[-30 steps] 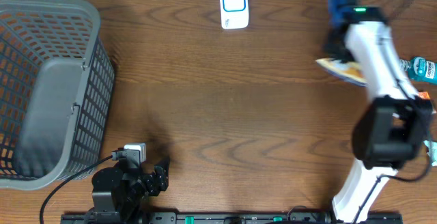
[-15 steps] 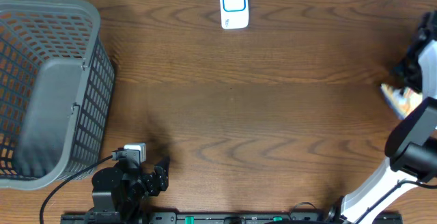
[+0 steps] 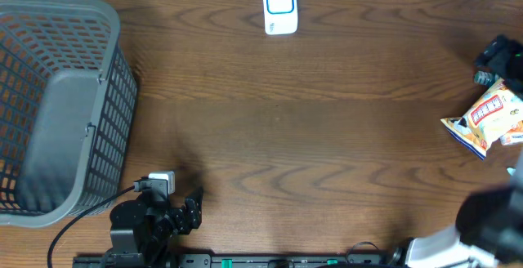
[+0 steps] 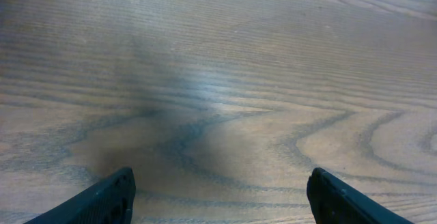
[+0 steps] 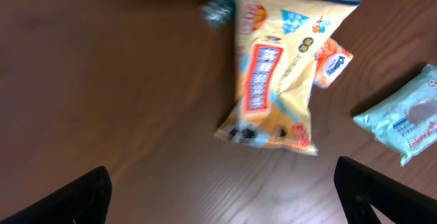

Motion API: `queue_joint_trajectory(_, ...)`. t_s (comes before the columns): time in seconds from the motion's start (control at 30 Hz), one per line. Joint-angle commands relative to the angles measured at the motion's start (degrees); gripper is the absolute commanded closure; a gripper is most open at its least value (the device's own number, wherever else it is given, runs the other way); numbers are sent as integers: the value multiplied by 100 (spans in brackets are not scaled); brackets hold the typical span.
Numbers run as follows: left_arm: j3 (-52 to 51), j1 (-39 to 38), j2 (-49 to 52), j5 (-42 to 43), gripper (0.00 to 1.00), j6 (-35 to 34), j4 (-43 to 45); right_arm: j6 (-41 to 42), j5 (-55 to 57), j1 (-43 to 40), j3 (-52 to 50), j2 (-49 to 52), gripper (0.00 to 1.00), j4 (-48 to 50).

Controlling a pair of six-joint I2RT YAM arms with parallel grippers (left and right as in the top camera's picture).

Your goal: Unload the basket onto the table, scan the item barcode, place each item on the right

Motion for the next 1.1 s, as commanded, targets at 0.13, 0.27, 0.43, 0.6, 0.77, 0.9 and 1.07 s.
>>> queue_joint_trajectory(0.13,15,9,-26,70,20,-33,-87,-94,-949,57,155,-1906,1,-798)
queue_joint_trajectory(0.27,15,9,-26,70,20,-33,-90,-94,-944,57,155,-2671,1,-1338)
queue_joint_trajectory(0.43,15,9,-26,70,20,-31,-87,-94,-944,57,155,-3335,1,-1602)
queue_joint_trajectory(0.6,15,9,-26,70,20,-33,-87,-94,-940,57,155,-3963,1,-1816)
queue_joint_trajectory(0.77,15,9,-26,70,20,-33,-87,-201,-883,57,155,-4310,1,-1836)
queue_joint_trajectory(0.9,15,9,-26,70,19,-33,-87,-33,-970,63,72,-4478,1,-1755)
queue_joint_trajectory(1.07,15,9,-26,70,20,-33,-87,17,-1217,48,-868,-5307,1,-575)
